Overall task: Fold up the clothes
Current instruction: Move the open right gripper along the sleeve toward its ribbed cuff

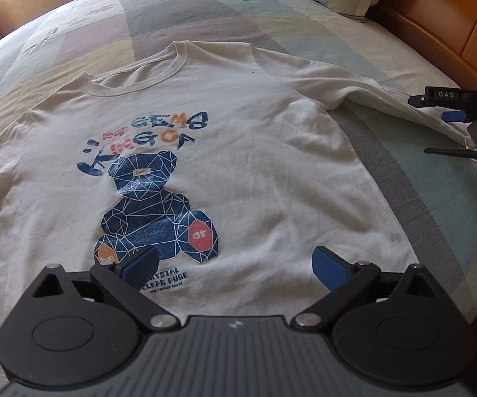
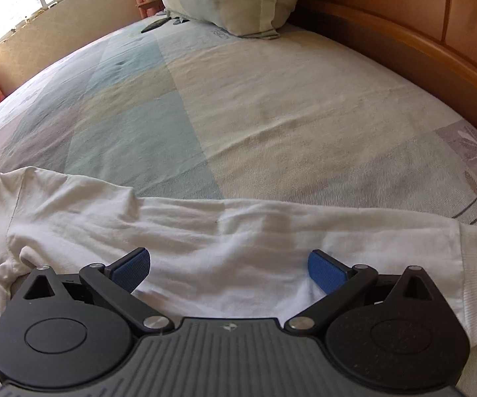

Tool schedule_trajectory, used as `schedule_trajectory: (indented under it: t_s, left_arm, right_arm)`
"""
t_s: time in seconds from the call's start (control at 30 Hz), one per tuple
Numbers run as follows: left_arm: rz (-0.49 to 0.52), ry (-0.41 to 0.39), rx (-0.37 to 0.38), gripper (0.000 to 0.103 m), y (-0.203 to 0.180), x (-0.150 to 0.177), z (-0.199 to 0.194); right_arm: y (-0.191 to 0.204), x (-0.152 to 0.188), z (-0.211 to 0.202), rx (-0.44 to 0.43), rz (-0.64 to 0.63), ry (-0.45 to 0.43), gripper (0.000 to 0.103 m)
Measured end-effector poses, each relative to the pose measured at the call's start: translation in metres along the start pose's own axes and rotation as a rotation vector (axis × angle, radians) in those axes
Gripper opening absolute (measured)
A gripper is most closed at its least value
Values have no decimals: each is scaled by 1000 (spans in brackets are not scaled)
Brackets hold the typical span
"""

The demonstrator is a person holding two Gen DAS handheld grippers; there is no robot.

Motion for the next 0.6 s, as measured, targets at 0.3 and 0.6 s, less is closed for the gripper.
schedule_trajectory:
  t_s: [0.3,0.6]
  left_arm:
    - [-78,42,-9,99,10,18,11]
    - [-105,53,9,99,7,25,16]
  right_arm:
    - [4,-20,20,133,-91,-44,103]
    - [8,-21,-10,-22,-141,29,103]
Point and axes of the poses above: each gripper's, at about its wrist camera, not at the fingertips, and z roughly the way its jaws point, y to its left, x to its underside, the point moved 4 cm from there along z, roughly the way its jaws point, and after that the axes turned 15 degrees about y, right-handed, at the moved point
